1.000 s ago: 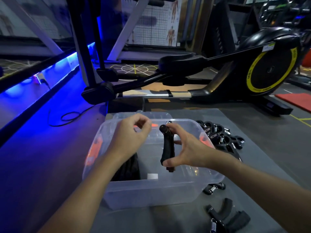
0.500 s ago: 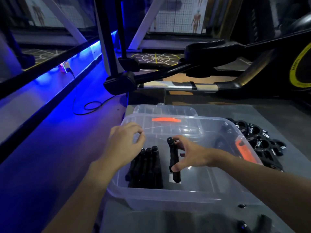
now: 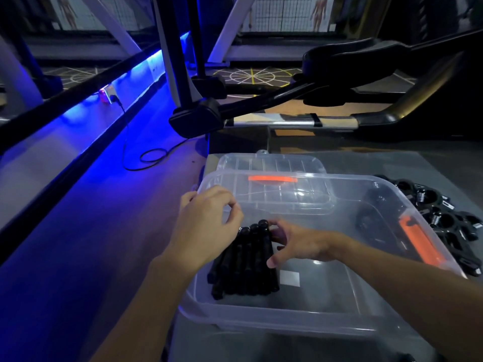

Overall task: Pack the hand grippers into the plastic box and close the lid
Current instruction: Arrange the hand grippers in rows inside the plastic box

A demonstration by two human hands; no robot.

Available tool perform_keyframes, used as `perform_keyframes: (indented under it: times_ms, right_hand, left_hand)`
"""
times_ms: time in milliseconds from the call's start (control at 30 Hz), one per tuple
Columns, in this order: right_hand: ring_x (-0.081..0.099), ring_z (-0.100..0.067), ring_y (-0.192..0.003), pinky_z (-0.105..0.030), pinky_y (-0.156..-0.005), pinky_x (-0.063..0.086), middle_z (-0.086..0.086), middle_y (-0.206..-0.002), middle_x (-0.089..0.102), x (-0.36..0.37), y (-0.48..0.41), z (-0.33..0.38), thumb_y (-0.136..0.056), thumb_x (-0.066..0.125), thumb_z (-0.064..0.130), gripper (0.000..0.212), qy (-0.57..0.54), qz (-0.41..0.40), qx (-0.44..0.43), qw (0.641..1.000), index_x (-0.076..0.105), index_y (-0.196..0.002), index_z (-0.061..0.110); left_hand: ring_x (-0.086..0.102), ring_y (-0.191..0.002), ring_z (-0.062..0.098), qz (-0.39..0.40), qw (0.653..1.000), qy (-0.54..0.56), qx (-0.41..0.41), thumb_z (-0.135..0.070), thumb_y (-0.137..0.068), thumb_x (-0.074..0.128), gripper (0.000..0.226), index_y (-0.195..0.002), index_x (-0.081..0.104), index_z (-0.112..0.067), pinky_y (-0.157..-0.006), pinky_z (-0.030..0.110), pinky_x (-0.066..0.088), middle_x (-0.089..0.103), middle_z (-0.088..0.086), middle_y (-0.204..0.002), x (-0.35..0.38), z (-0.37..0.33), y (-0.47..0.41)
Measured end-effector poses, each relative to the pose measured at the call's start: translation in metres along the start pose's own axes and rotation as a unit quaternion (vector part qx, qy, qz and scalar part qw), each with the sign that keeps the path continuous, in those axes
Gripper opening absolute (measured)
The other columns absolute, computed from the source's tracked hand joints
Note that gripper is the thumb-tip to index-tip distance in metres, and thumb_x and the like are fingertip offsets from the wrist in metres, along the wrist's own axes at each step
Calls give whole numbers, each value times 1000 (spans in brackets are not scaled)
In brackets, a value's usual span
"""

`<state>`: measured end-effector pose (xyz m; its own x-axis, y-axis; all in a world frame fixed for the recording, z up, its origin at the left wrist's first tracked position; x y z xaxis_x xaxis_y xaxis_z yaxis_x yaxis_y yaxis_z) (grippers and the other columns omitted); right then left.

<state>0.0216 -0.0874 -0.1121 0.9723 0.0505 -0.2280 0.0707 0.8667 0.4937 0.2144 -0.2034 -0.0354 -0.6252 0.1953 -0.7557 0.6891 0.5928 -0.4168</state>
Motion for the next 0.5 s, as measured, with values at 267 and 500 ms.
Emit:
perform_keyframes:
  times_ms: [267,500]
  right_hand:
    - [48,-1,-125,-25,-105,34,7,-133,59,0,-1,-4,-75,75,-6,87,-47,19,18,999,34,-140,34]
    - [53,-15,-124,-35,-107,43,2,-134,54,3,-3,-14,-65,84,-1,93,-16,12,25,999,39,-135,40]
  left_hand:
    - [59,-81,9,-5,1000,4,6,-37,-83,41,28,-75,63,-22,-97,47,41,63,-13,-83,1,-1,1]
    - [55,-75,7,2,1000,9,9,-35,-84,44,20,-73,59,-27,-96,48,42,60,-16,-81,1,-1,2]
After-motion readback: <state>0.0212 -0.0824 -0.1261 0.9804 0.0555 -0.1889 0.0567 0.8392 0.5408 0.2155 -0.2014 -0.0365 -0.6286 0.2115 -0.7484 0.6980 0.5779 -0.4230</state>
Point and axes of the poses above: each hand's wrist, its own y-axis away from the middle knuckle, its own x-axis out of the palm, z = x × y, the point moved 1 cm from there along -y, towards the middle knuckle
